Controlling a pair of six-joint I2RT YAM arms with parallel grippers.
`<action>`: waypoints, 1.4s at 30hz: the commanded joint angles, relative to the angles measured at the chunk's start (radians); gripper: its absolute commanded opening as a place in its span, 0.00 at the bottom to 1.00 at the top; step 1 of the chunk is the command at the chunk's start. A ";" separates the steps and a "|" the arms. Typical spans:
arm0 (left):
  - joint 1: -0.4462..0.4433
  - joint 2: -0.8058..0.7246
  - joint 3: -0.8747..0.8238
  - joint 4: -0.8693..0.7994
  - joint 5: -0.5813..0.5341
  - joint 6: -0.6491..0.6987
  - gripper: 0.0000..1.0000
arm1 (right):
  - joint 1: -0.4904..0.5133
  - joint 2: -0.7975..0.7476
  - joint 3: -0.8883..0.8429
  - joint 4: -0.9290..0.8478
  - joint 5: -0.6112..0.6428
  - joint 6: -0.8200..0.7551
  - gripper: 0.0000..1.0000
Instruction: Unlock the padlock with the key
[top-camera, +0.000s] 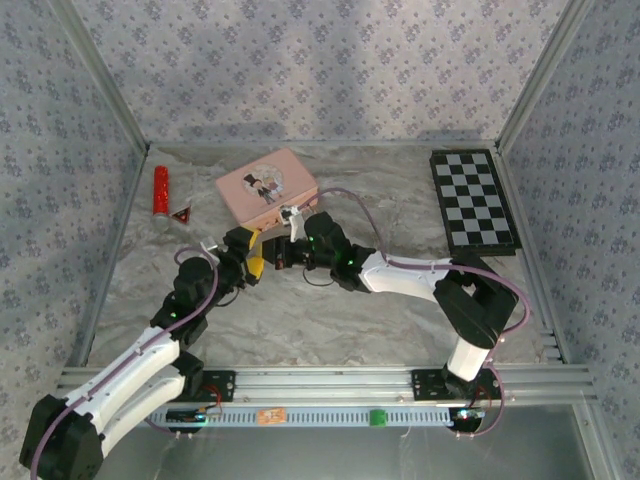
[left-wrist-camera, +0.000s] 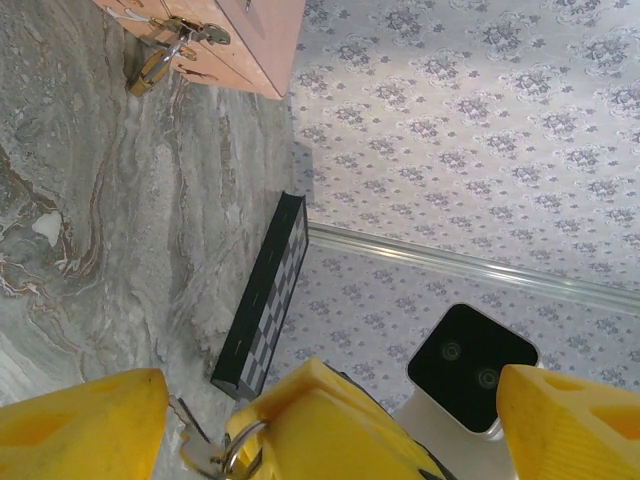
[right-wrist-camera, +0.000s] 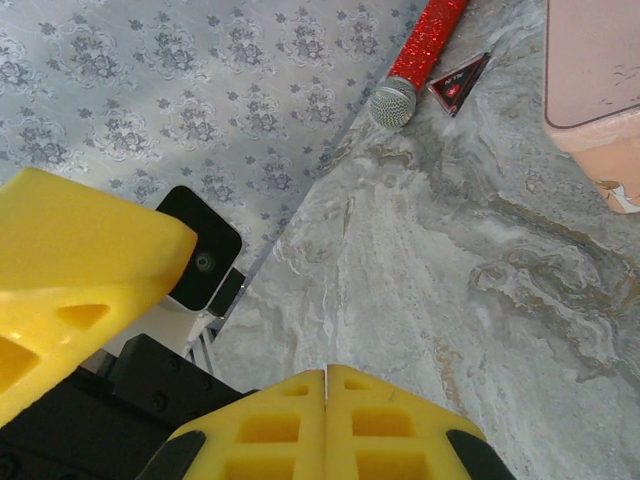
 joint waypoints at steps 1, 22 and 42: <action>-0.007 -0.009 0.003 0.005 -0.006 0.008 0.85 | 0.002 -0.018 -0.003 0.026 -0.014 0.008 0.00; -0.007 0.022 0.016 0.004 0.017 0.005 0.94 | 0.001 0.027 0.096 -0.020 -0.023 -0.031 0.00; -0.007 -0.001 0.017 -0.020 -0.004 0.017 0.87 | 0.016 -0.042 -0.019 -0.068 0.032 -0.075 0.00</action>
